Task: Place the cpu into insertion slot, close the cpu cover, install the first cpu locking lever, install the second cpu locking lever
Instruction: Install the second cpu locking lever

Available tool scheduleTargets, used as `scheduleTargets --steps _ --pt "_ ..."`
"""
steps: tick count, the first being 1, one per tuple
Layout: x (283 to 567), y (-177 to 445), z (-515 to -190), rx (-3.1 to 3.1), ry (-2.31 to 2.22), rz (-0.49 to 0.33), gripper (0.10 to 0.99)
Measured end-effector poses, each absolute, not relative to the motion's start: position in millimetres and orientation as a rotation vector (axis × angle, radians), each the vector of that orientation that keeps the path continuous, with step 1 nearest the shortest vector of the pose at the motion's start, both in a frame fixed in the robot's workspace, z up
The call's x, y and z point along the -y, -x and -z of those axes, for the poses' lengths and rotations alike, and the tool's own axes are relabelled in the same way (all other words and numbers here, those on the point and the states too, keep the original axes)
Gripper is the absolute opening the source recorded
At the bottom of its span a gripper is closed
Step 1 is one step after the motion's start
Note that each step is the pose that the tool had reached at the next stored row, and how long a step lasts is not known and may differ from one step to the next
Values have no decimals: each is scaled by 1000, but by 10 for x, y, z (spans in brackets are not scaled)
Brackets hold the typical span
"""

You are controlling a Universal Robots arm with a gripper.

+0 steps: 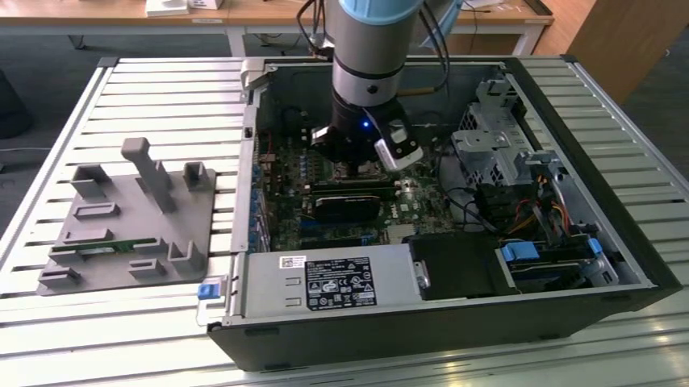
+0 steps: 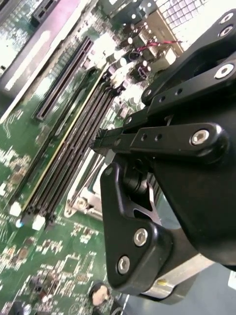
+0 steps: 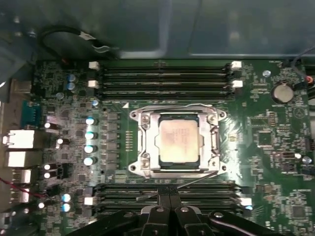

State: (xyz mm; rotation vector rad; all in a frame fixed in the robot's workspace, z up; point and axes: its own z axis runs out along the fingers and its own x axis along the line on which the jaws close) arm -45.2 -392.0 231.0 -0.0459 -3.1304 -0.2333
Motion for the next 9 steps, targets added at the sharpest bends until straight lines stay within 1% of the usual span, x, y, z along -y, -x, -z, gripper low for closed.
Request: scheduleTargets --steps 9 --pt "3920 493 -2183 3130 46 235 106"
